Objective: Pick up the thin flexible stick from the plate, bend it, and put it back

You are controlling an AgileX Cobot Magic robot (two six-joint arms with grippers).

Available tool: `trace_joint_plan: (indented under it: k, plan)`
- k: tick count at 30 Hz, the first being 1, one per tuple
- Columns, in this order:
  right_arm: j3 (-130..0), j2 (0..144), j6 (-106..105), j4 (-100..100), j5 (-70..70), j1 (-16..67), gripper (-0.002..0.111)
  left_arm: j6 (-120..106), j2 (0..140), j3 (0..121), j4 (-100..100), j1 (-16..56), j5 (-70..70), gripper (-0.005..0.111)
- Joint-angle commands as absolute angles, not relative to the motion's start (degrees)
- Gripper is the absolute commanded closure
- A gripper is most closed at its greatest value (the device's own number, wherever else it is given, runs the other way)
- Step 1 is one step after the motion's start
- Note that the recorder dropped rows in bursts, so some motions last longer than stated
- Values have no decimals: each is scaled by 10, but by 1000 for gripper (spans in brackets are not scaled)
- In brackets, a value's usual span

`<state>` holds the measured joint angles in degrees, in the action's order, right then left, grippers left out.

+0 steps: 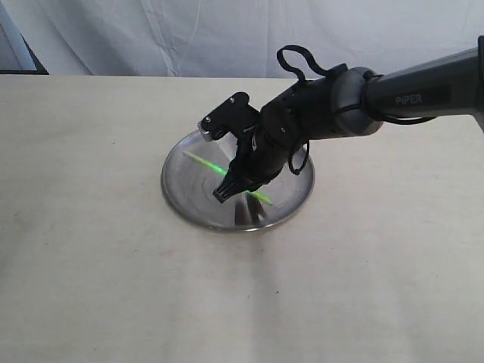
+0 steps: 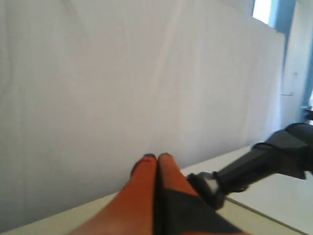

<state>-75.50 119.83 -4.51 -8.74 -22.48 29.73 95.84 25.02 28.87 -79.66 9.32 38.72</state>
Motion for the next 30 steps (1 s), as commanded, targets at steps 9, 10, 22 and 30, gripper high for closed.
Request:
trace_joint_plan:
  k: [9,10,22,30]
  plan:
    - [-758,1089,-14,-103,-271,294,102,1055,169,259,-999,93,28,107]
    - [-758,1066,-14,-103,-271,294,108,1055,169,248,-999,93,0,107]
    - [-753,735,-21,-107,-313,294,109,1055,169,97,-983,93,-66,107]
    - [-635,526,-31,-163,-337,294,109,1060,169,63,-985,93,29,107]
